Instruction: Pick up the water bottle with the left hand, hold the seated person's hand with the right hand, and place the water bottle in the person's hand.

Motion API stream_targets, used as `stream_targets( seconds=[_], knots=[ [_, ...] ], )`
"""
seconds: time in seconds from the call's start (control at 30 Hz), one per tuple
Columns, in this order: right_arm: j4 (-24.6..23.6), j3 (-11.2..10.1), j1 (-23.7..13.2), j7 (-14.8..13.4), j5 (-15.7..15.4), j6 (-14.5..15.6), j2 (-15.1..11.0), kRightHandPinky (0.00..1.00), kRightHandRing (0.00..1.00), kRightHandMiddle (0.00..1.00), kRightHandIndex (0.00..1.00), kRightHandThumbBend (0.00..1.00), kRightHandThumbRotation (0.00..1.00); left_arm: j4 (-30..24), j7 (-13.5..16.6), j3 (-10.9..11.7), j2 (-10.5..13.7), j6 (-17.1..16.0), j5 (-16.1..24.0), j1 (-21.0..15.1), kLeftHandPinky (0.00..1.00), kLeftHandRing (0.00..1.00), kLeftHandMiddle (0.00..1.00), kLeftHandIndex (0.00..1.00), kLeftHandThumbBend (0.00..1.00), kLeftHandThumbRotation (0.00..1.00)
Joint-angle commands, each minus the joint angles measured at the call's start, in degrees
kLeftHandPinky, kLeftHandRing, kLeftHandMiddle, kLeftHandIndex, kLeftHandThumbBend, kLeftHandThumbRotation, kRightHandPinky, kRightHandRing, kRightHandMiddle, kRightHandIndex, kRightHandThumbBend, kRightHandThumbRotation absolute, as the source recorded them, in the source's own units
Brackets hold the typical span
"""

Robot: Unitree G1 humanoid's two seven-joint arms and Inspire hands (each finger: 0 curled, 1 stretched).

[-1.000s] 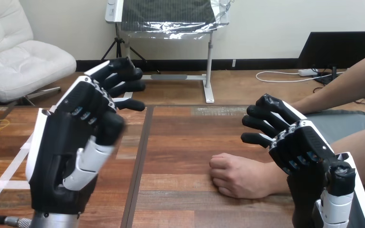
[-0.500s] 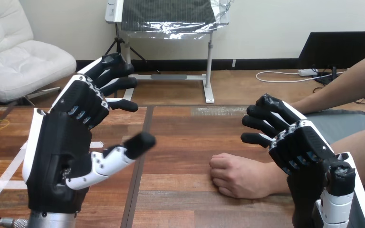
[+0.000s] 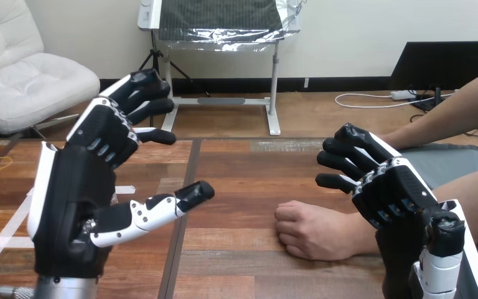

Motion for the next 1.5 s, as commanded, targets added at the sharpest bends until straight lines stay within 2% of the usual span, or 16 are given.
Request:
stream_targets(
  seconds=[0.0,0.23,0.43,0.53,0.63,0.77,1.13,1.47],
  knots=[
    [-1.67,-0.5,-3.23,-0.22,-0.01,-0.2,0.32,0.74,0.81,0.82,0.83,0.73,1.0,-0.12,2.36,2.91,0.18,-0.42,2.74,-3.92,0.6,0.78,0.8,0.79,1.0,0.0],
    [-1.54,-0.49,-3.22,-0.31,-0.13,-0.16,0.4,0.74,0.81,0.82,0.83,0.74,1.0,0.26,4.45,5.32,0.91,-0.35,5.48,-5.12,0.62,0.8,0.82,0.8,1.0,0.0],
    [-1.56,-0.45,-3.03,-0.48,-0.32,-0.1,0.51,0.74,0.81,0.81,0.83,0.74,1.0,1.73,7.12,8.28,1.58,-1.23,9.1,-6.69,0.65,0.81,0.83,0.81,1.0,0.01],
    [-1.63,-0.34,-2.97,-0.48,-0.15,-0.05,0.51,0.74,0.81,0.81,0.83,0.74,1.0,2.34,7.62,9.44,2.11,-0.96,8.96,-7.34,0.67,0.82,0.83,0.81,1.0,0.02],
    [-1.58,-0.3,-2.9,-0.48,-0.09,-0.13,0.51,0.74,0.81,0.81,0.83,0.74,1.0,2.07,9.3,10.78,2.04,0.76,10.69,-7.84,0.7,0.83,0.84,0.81,1.0,0.05],
    [-1.47,-0.29,-2.88,-0.45,-0.01,-0.27,0.48,0.74,0.81,0.81,0.83,0.74,1.0,2.88,11.04,12.51,2.5,1.05,11.91,-8.95,0.71,0.82,0.83,0.8,1.0,0.09],
    [-1.45,-0.53,-2.86,-0.76,-0.48,-0.34,0.57,0.74,0.81,0.81,0.83,0.74,1.0,4.25,13.2,15.69,4.45,1.74,13.5,-10.37,0.62,0.8,0.83,0.81,1.0,0.16],
    [-1.6,-0.58,-2.9,-0.87,-0.51,-0.3,0.36,0.74,0.81,0.81,0.82,0.74,1.0,4.5,13.05,17.26,5.51,4.1,12.44,-11.0,0.58,0.79,0.82,0.81,1.0,0.17]
  ],
)
